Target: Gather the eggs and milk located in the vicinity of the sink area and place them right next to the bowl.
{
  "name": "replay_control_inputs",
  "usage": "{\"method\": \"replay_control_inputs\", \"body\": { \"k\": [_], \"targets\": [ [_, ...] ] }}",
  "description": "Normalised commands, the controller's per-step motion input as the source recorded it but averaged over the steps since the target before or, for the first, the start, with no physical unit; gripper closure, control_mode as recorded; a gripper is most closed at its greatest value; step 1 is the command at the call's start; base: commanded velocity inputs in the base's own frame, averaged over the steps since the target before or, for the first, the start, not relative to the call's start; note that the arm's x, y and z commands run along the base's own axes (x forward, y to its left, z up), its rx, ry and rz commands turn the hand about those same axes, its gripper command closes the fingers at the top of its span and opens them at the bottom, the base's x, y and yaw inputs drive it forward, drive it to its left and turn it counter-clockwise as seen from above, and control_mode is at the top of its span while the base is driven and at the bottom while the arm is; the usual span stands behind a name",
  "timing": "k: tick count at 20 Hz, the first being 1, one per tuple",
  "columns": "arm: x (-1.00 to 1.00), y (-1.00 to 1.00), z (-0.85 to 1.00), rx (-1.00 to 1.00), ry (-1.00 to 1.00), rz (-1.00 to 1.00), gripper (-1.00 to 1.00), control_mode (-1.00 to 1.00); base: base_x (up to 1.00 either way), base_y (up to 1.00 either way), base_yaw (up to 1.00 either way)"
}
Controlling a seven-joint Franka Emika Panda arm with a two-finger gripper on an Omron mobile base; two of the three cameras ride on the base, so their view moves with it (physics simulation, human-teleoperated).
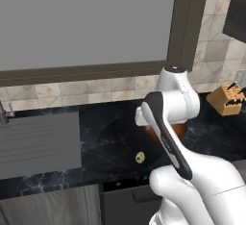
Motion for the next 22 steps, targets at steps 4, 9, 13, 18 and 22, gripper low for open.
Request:
{"method": "replay_control_inputs", "body": {
  "k": [4, 9, 13, 18, 22],
  "targets": [
    [-0.14, 0.06, -0.39, 0.00, 0.04, -0.12, -1.00, -1.00, 0.00, 0.00, 0.00],
    [0.03, 0.08, -0.42, 0.00, 0.02, -0.08, -1.00, -1.00, 0.00, 0.00, 0.00],
    [0.18, 0.14, -0.38, 0.00, 0.00, -0.04, -1.00, -1.00, 0.00, 0.00, 0.00],
    [0.27, 0.07, -0.28, 0.00, 0.00, 0.00, -1.00, -1.00, 0.00, 0.00, 0.00],
    [0.32, 0.00, -0.31, 0.00, 0.02, 0.00, -1.00, -1.00, 0.00, 0.00, 0.00]
  ]
}}
